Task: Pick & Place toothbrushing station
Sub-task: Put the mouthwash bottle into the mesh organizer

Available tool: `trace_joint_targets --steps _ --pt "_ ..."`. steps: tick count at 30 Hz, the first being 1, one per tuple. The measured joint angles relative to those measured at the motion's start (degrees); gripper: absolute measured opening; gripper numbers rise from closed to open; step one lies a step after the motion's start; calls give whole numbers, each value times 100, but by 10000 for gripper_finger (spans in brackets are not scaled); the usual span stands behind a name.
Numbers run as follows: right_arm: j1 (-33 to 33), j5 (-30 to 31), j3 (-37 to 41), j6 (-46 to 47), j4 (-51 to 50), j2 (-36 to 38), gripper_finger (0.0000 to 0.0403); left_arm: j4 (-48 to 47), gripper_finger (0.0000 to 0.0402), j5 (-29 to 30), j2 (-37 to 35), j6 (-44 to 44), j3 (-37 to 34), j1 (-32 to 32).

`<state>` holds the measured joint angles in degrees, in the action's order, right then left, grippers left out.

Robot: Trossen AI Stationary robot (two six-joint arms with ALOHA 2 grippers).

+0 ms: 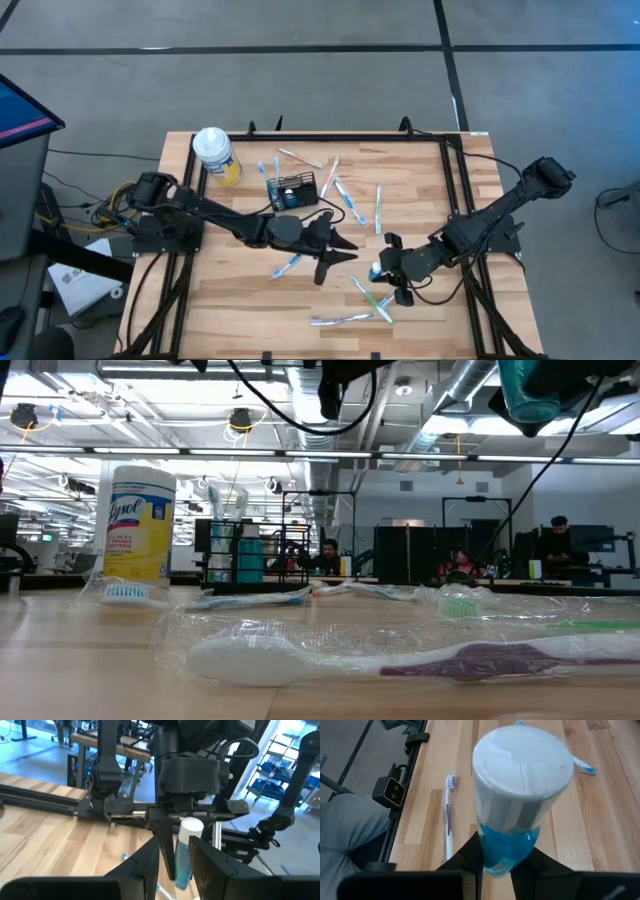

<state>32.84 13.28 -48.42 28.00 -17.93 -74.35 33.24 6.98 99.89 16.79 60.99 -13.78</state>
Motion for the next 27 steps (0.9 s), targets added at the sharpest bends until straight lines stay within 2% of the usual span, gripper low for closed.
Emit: trace_joint_targets --steps 11,18,27 --pt "2 2 2 -6 1 0 57 8 102 -338 715 -3 705 0" --pt "2 2 4 5 -8 0 58 -245 105 -439 757 -4 808 31" --pt "2 9 4 8 15 0 58 -232 171 -374 746 3 809 26"
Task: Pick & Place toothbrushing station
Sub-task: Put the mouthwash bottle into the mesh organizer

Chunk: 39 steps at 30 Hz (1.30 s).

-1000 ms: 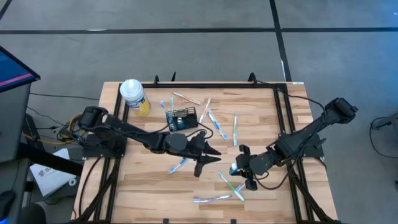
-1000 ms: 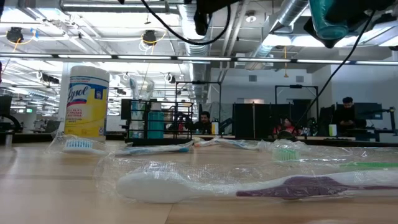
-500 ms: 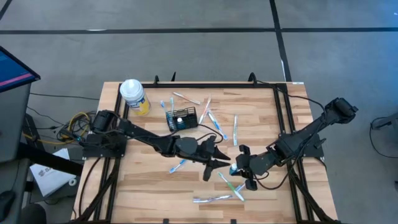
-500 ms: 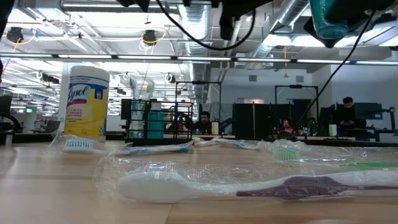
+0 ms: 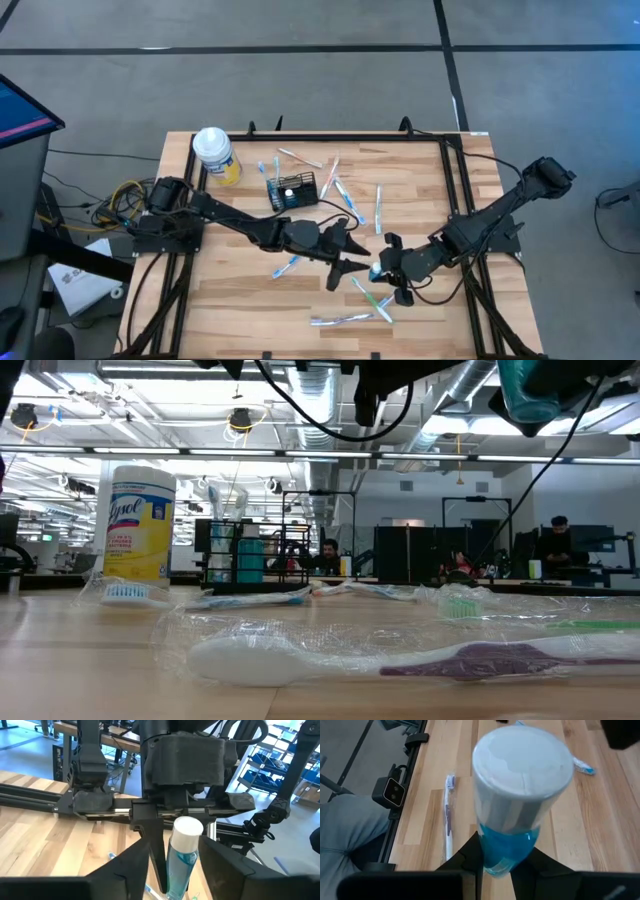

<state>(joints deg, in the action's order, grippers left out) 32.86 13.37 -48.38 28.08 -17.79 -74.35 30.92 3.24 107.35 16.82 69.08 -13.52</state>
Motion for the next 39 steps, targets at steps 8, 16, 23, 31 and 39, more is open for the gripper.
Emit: trace_joint_targets --steps 8,16,23,31,39 --pt "-2 15 0 0 3 0 58 98 208 31 7 -2 0 0" --pt "-3 16 0 0 4 0 58 114 211 152 13 -68 0 -28" --pt "-2 15 0 -1 37 0 58 140 211 473 15 -286 0 -153" --pt "-106 17 0 -1 33 0 58 194 211 629 18 -348 0 -160" --pt "-192 17 0 -7 22 0 58 366 211 617 188 -323 0 -177"
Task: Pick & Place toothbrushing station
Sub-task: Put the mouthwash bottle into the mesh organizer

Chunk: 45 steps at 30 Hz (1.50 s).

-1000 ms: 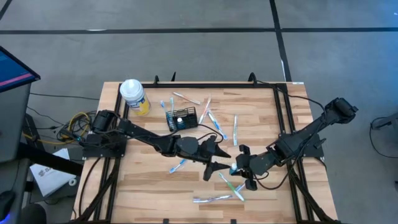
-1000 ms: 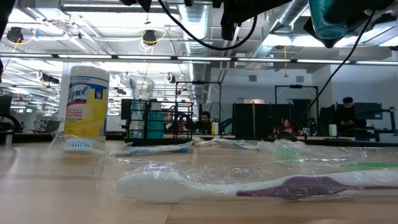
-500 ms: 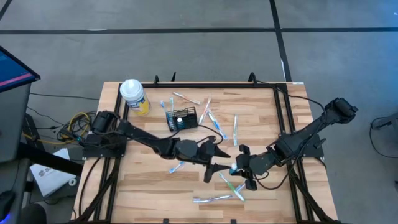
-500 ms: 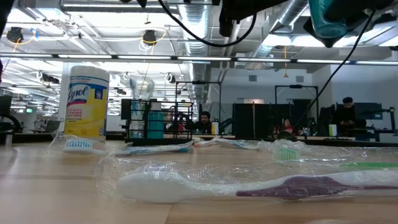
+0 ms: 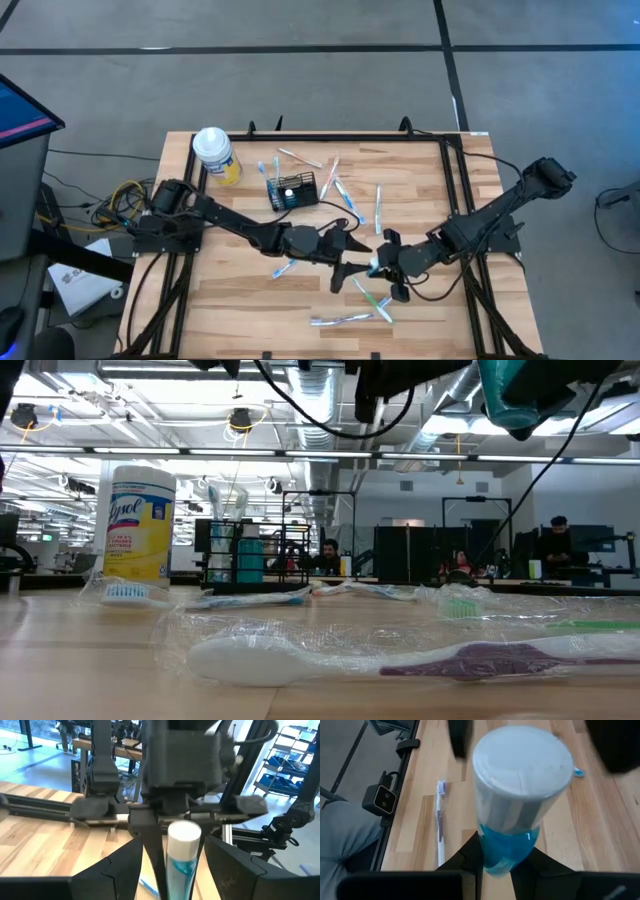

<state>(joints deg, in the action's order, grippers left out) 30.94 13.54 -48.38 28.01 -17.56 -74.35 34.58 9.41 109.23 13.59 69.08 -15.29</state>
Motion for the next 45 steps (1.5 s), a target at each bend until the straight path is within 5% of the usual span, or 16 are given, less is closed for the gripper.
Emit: trace_joint_targets --steps 21,35,45 --pt "9 -19 13 0 -46 -1 58 921 206 10 962 -271 721 109" --pt "7 -17 13 -11 -153 -7 58 807 83 -539 960 -111 717 85" --pt "11 -36 11 -28 -209 -7 58 450 105 -683 927 -14 707 79"
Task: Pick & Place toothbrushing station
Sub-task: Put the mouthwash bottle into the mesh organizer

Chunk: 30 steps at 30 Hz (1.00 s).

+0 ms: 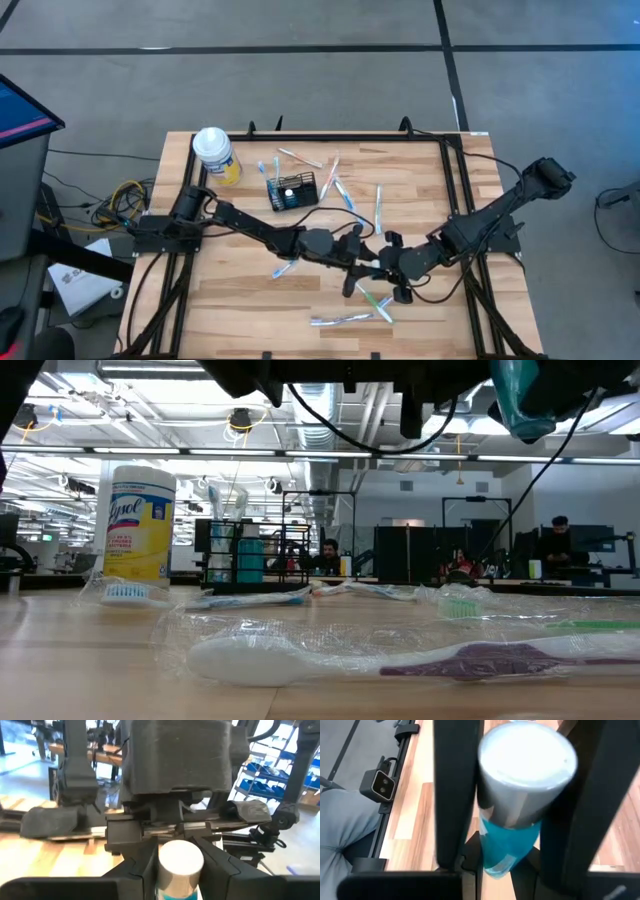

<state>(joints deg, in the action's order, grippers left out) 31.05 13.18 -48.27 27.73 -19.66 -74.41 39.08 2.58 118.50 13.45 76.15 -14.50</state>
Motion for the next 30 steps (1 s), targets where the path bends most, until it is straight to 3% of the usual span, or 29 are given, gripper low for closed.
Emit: trace_joint_targets --steps 5,19,30 --pt "-11 -1 -11 17 -10 0 58 -398 87 42 -129 -6 10 -3" --pt "-13 65 -31 15 14 13 58 -1612 89 203 -711 51 -9 -80" --pt "-9 89 -22 -74 39 37 58 -1981 94 253 -852 59 -14 -120"
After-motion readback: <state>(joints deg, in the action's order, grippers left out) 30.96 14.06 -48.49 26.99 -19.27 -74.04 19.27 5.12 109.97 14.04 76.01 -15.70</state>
